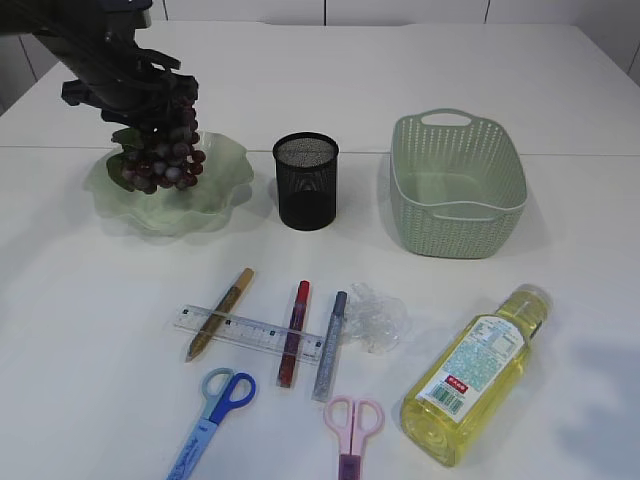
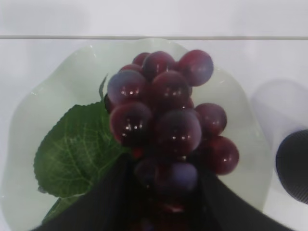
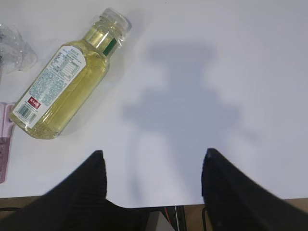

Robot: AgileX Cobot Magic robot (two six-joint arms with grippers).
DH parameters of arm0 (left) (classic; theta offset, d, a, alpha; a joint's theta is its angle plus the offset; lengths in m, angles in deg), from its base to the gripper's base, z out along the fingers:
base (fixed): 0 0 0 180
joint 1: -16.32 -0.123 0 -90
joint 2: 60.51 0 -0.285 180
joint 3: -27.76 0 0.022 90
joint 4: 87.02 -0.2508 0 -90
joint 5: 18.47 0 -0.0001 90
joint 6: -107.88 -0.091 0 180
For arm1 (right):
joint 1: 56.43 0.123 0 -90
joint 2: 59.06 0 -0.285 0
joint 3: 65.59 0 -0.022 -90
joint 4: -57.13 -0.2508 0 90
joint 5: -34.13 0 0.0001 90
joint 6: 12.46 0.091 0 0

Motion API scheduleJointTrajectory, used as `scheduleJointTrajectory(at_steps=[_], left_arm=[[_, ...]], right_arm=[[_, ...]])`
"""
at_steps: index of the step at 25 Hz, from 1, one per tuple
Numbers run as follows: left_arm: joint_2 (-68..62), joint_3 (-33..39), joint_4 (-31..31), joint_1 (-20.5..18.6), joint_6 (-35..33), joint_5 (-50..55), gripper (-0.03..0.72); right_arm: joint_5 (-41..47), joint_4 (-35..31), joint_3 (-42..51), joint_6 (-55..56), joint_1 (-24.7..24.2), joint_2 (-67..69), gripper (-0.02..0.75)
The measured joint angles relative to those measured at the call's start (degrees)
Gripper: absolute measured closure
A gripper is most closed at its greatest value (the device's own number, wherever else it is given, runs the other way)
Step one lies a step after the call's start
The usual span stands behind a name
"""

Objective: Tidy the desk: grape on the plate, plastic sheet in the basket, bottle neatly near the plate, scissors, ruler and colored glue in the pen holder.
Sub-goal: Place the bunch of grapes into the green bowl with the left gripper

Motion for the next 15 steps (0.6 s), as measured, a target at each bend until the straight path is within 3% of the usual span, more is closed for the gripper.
scheduleJointTrajectory(at_steps=[8, 15], left_arm=[[0.0, 0.0, 0.0, 0.0, 0.0, 0.0, 0.313], [0.0, -0.03, 0.0, 0.0, -0.04, -1.41, 0.284]], right_arm=[[0.22, 0.0, 0.0, 0.0, 0.0, 0.0, 0.248], [0.92, 0.0, 0.0, 0.0, 0.0, 0.0, 0.248]])
